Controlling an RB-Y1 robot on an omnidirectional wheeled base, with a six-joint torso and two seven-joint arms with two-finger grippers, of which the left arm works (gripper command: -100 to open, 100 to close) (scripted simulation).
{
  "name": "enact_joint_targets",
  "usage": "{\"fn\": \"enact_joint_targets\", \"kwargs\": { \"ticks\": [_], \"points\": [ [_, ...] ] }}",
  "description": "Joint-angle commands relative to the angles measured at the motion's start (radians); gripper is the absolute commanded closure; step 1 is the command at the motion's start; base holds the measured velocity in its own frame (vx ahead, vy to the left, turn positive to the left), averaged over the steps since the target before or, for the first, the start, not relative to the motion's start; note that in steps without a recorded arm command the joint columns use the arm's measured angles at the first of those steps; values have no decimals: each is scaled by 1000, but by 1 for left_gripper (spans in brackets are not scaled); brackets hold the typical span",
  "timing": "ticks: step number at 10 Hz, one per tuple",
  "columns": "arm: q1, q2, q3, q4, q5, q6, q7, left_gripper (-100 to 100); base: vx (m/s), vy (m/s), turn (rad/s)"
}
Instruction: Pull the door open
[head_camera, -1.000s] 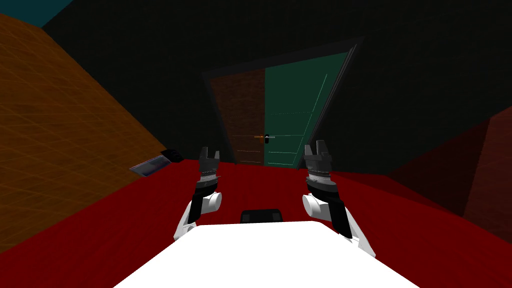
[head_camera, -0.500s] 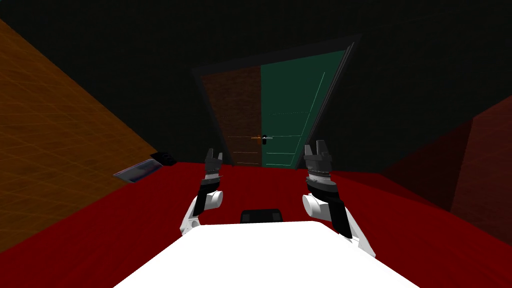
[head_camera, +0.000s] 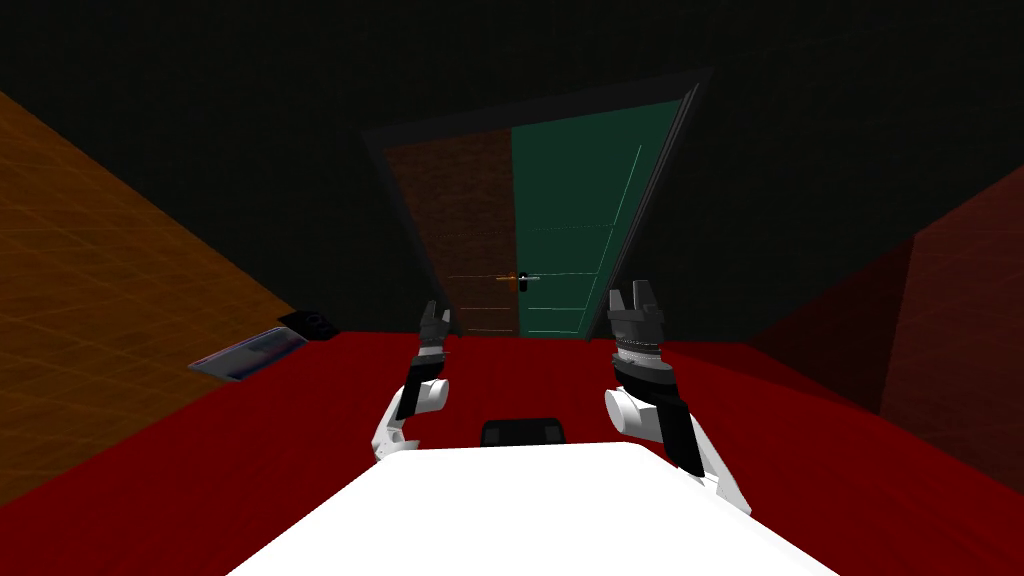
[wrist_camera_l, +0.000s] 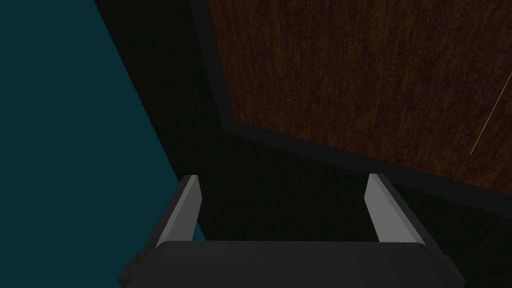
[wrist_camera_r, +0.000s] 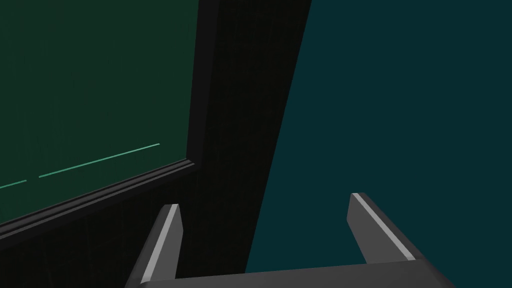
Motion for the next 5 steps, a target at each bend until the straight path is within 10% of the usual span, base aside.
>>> {"fn": "enact_joint_targets", "kwargs": {
  "ticks": [1,5],
  "points": [
    [-25,9,5,41,4,14,2,-100,112,-71,-82],
    [-77,30,14,151,12,28,5,-100,110,-52,-79]
  ]
}}
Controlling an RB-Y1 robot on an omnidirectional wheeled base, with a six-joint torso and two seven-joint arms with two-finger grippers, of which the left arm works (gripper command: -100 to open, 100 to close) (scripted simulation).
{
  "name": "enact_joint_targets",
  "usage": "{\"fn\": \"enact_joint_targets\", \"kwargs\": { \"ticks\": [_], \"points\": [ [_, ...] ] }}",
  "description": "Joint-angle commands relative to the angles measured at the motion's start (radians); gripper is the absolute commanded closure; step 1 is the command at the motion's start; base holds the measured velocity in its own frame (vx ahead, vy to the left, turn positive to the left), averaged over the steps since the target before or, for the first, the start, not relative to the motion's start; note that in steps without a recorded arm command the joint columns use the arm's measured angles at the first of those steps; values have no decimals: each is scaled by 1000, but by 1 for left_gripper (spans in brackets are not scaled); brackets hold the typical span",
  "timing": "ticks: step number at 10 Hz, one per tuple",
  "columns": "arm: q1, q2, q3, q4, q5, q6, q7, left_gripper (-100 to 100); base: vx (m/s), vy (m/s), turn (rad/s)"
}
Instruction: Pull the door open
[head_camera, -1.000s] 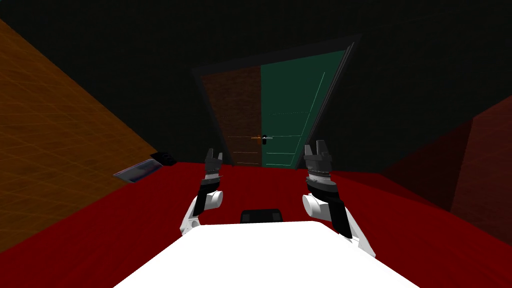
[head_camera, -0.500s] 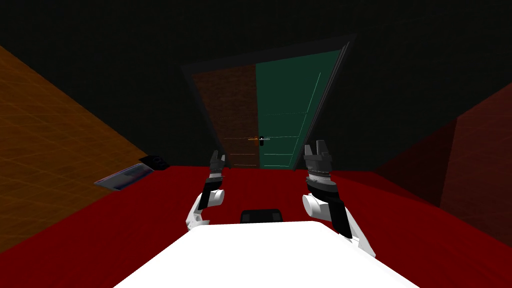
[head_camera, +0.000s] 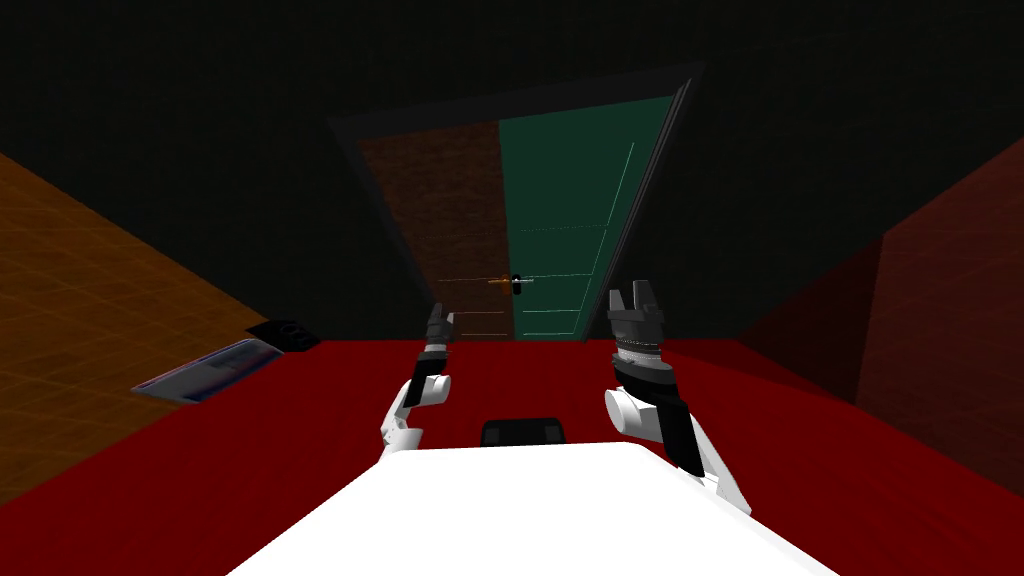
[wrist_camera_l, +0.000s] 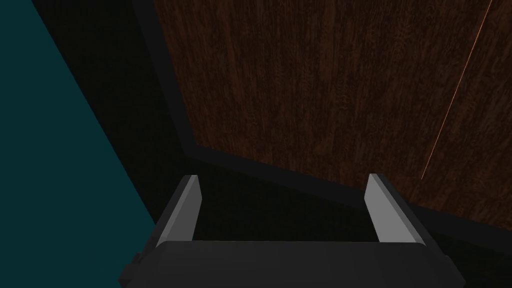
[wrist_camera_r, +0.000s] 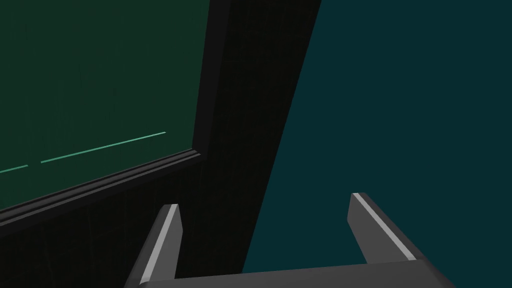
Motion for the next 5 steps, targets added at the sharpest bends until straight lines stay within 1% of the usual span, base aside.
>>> {"fn": "enact_joint_targets", "kwargs": {
  "ticks": [1,5],
  "points": [
    [-17,7,2,46,3,3,1,-100,101,-52,-71],
    [-69,27,12,159,12,18,5,-100,109,-42,-75]
  ]
}}
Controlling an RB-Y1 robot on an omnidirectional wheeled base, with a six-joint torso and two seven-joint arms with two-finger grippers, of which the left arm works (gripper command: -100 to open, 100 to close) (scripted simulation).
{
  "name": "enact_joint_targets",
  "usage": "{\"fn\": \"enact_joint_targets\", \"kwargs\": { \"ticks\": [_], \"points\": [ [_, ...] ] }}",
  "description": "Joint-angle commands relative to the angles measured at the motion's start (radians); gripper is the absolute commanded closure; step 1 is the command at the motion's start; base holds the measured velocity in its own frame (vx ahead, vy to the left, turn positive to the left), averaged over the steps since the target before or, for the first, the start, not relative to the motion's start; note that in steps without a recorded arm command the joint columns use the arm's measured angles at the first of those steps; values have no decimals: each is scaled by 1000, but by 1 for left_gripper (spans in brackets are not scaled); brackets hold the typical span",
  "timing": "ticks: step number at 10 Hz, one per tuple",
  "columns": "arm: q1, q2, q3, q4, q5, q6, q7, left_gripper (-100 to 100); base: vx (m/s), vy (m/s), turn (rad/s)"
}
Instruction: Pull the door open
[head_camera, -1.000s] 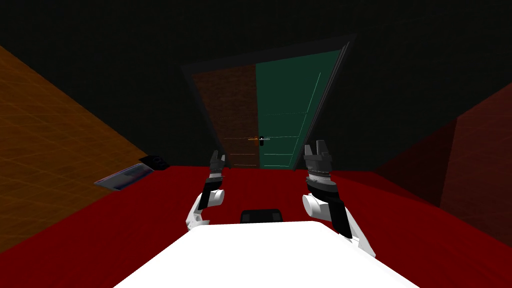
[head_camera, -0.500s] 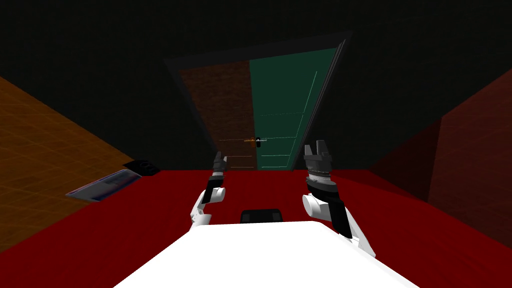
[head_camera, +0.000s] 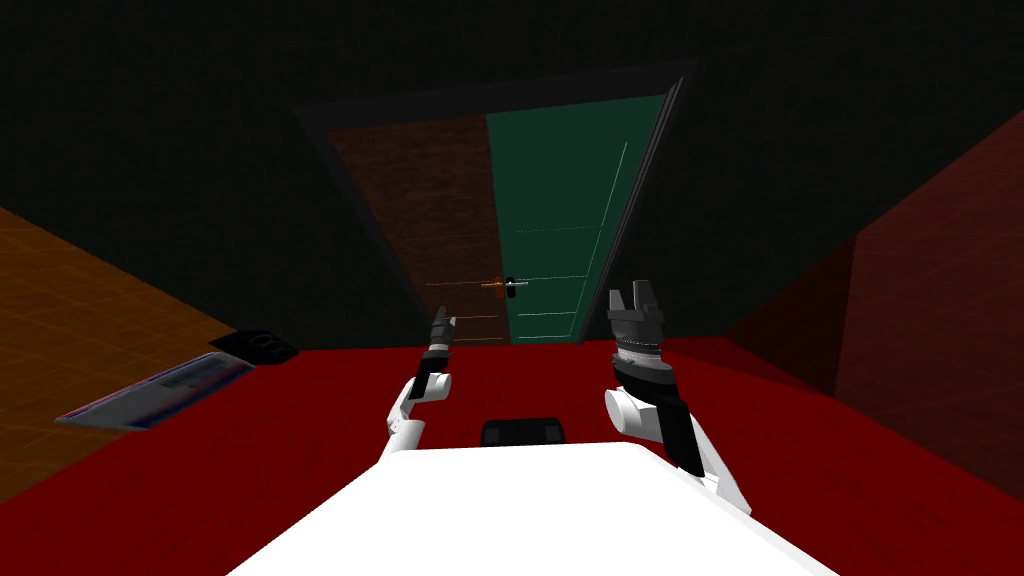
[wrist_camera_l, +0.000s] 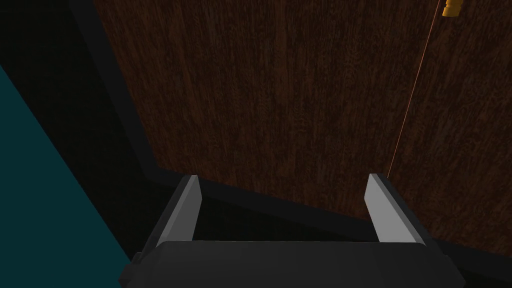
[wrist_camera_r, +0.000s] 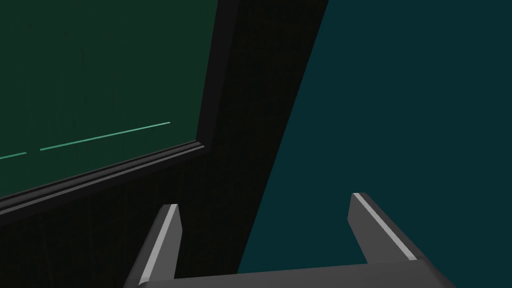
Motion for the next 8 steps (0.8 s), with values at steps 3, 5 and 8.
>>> {"fn": "enact_joint_targets", "kwargs": {
  "ticks": [3,5,8],
  "points": [
    [-44,12,6,95,6,16,1,-100,116,-39,-72],
    [-69,21,11,149,10,23,2,-100,119,-49,-76],
    [-93,29,15,200,14,30,4,-100,100,-23,-52]
  ]
}}
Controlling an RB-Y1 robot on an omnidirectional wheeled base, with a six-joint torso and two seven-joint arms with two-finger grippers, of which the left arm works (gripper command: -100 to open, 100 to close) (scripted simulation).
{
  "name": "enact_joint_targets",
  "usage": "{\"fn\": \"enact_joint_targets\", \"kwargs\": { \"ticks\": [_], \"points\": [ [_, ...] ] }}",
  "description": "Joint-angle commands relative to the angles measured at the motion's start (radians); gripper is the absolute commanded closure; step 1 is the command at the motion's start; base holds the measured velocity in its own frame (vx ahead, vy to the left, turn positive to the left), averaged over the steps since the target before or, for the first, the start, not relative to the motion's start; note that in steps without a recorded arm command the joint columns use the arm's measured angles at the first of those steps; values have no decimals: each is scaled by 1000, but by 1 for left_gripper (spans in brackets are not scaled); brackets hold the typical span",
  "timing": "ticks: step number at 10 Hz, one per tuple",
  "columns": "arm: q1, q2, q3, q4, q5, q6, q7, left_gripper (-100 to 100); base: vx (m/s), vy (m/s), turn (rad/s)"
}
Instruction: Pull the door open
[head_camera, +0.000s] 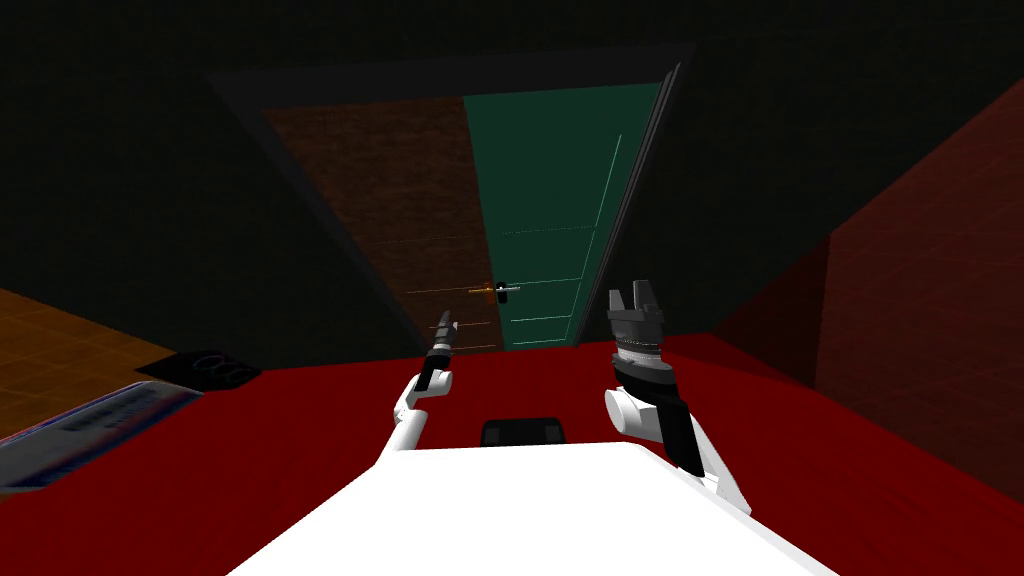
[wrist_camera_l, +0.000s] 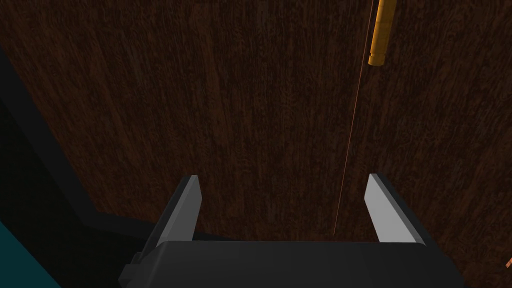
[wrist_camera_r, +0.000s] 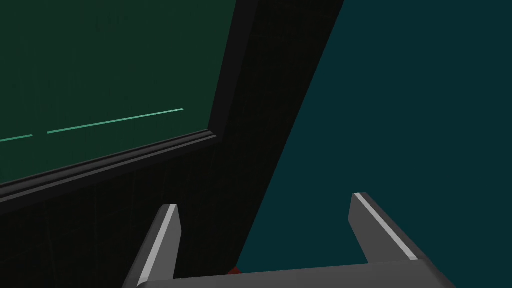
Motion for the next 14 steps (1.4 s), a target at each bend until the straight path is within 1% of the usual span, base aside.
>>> {"fn": "enact_joint_targets", "kwargs": {
  "ticks": [1,6,11,12,14],
  "points": [
    [-18,4,3,39,2,-1,0,-100,56,-23,-43],
    [-73,22,13,155,11,14,4,-100,105,-25,-67],
    [-117,36,21,251,19,26,7,-100,102,-18,-51],
    [-132,40,23,283,21,31,8,-100,141,-1,-60],
    [-150,45,27,322,24,36,9,-100,142,-21,-63]
  ]
}}
